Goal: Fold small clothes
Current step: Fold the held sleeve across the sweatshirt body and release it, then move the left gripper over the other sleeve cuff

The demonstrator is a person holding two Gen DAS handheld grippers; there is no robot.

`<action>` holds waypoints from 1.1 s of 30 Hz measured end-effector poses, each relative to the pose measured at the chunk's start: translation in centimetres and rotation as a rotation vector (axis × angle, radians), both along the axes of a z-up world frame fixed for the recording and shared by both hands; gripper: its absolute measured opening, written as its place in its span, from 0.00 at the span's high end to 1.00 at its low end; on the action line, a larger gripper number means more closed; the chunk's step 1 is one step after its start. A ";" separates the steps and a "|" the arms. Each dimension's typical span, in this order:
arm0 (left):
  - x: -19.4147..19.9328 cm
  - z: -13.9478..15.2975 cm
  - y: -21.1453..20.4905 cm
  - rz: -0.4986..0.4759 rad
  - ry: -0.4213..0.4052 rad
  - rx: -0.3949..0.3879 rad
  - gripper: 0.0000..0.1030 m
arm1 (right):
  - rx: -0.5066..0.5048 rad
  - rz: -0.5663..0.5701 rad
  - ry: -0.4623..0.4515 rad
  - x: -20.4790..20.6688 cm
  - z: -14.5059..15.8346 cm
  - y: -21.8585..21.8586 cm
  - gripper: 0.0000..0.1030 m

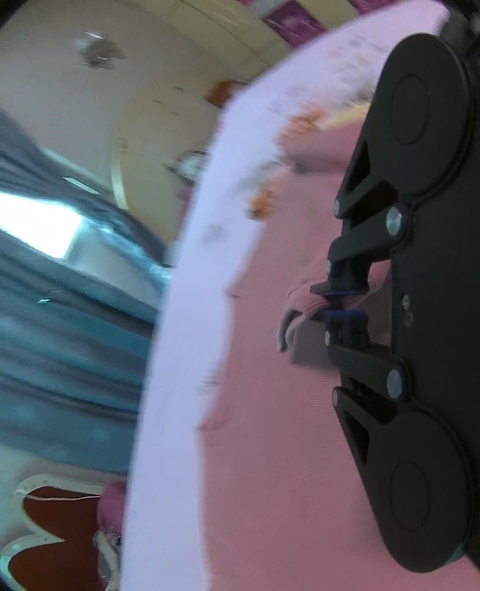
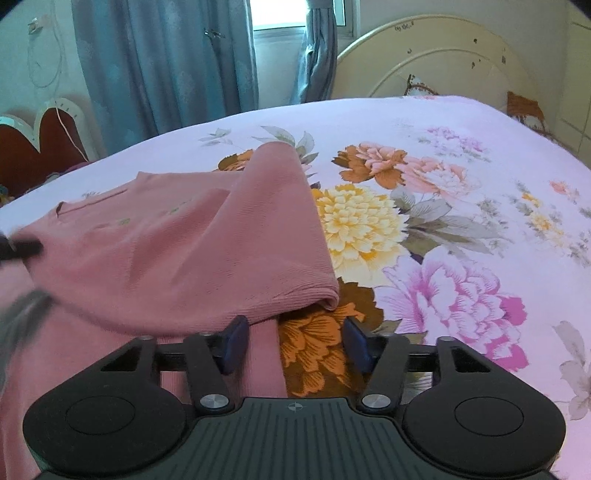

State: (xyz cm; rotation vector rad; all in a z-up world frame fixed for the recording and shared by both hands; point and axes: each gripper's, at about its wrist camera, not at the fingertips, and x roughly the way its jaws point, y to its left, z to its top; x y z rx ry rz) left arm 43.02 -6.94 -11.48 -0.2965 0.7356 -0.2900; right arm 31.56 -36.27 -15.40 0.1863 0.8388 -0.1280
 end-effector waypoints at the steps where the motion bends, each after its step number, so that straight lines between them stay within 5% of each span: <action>1: 0.0 1.0 0.6 0.013 -0.030 -0.002 0.94 | -0.001 0.000 0.001 0.4 -0.2 0.0 0.46; 4: 0.2 3.2 2.6 0.068 -0.085 -0.017 0.94 | -0.003 0.008 -0.012 1.4 -0.3 0.5 0.46; 7: -0.6 3.4 4.0 0.107 -0.122 0.028 0.94 | 0.010 0.024 -0.018 2.8 -0.4 0.9 0.68; 10: -1.2 1.2 4.5 0.143 -0.095 0.087 0.94 | 0.006 0.036 -0.024 3.8 -0.7 1.4 0.77; 11: -1.4 0.2 4.6 0.151 -0.084 0.120 0.94 | -0.010 0.031 -0.020 3.9 -0.8 1.4 0.92; 15: -1.5 -3.3 4.8 0.164 -0.009 0.190 0.94 | 0.032 -0.029 -0.019 3.1 -1.2 0.0 0.92; 19: -1.1 -4.8 4.9 0.146 0.065 0.244 0.91 | 0.021 0.020 0.006 2.3 -0.7 0.1 0.92; 21: -1.5 -4.2 5.3 0.164 0.045 0.284 0.75 | 0.028 0.033 0.009 1.5 -0.1 -0.2 0.91; 22: -1.7 -3.8 5.5 0.174 0.029 0.302 0.76 | 0.032 0.034 0.000 1.0 0.2 -0.3 0.87; 24: -1.8 -2.7 5.8 0.189 0.000 0.316 0.69 | 0.031 0.028 -0.033 0.5 1.2 -0.8 0.68; 25: -1.8 -2.1 5.8 0.191 -0.012 0.313 0.66 | 0.030 0.023 -0.053 0.5 1.6 -0.9 0.48; 26: -1.9 -1.7 5.6 0.192 -0.023 0.307 0.61 | 0.029 0.018 -0.077 0.6 2.0 -1.1 0.44; 33: 0.1 -2.4 3.0 0.107 -0.018 0.261 0.60 | 0.087 0.031 -0.066 7.7 1.6 -1.7 0.45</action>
